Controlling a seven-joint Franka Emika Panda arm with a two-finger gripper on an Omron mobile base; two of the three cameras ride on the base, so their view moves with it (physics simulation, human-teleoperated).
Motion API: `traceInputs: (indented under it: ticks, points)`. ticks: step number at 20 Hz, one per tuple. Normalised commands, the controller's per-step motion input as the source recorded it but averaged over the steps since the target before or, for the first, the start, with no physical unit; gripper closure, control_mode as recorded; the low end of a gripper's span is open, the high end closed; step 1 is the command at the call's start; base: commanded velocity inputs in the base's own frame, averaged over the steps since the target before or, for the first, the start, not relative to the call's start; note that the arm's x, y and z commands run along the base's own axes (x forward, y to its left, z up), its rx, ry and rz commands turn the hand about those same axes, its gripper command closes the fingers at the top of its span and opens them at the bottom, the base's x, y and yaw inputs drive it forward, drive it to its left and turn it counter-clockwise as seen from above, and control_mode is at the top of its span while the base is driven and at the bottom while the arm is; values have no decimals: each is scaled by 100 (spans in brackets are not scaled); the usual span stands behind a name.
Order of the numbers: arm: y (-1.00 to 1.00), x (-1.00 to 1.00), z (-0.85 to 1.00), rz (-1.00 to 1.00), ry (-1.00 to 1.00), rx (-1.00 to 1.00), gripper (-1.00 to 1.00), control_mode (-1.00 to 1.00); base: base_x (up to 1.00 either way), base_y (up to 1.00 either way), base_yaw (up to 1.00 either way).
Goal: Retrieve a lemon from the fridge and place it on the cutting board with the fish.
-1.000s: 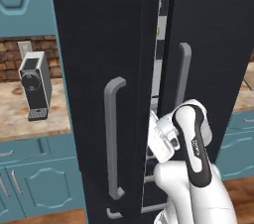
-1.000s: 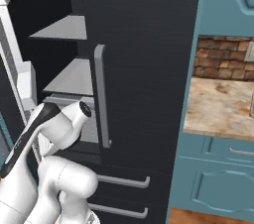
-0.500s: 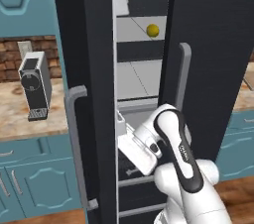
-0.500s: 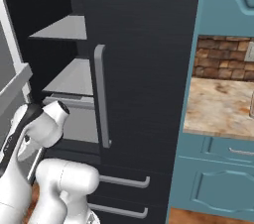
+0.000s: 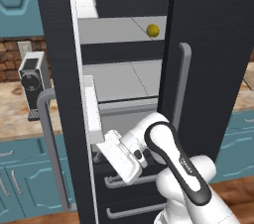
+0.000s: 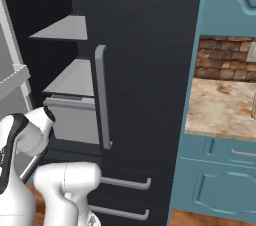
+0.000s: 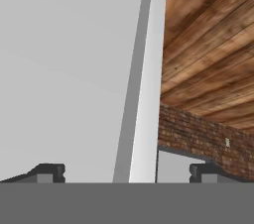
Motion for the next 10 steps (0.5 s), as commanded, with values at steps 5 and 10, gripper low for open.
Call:
traceInputs:
  ticks: [5,10]
  points:
    - [-84,3,-4,-36,0,21,-100,-100,0,0,0]
    - [-95,29,-15,5,-38,0,-100,-100,0,0,0]
